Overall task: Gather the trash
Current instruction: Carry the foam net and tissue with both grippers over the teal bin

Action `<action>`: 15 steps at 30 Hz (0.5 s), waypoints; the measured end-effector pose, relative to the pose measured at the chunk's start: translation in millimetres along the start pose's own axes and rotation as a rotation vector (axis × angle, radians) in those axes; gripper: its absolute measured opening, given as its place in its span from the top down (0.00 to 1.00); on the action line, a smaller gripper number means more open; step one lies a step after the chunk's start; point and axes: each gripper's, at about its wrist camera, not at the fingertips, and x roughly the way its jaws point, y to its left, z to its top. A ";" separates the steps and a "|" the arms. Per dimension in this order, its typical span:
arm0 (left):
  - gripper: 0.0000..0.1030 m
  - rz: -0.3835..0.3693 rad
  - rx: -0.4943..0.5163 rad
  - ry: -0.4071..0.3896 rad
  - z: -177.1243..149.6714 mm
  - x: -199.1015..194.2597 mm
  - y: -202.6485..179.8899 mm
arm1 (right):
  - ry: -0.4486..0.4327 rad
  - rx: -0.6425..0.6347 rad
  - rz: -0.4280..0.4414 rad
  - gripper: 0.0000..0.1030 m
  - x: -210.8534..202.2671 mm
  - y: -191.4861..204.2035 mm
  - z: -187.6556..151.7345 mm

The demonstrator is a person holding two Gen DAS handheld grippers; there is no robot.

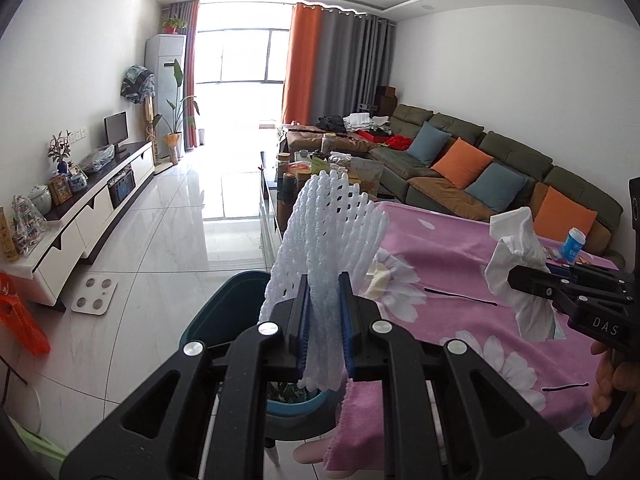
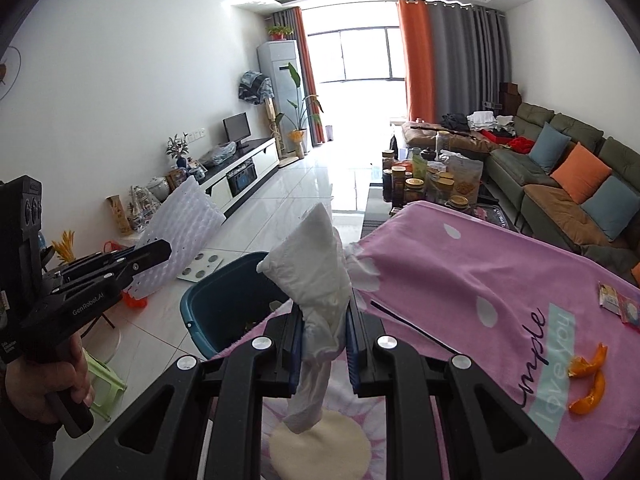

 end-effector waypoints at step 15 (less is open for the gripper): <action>0.86 0.084 -0.062 0.117 -37.6 24.6 50.5 | 0.139 -0.064 0.136 0.84 85.5 46.4 31.7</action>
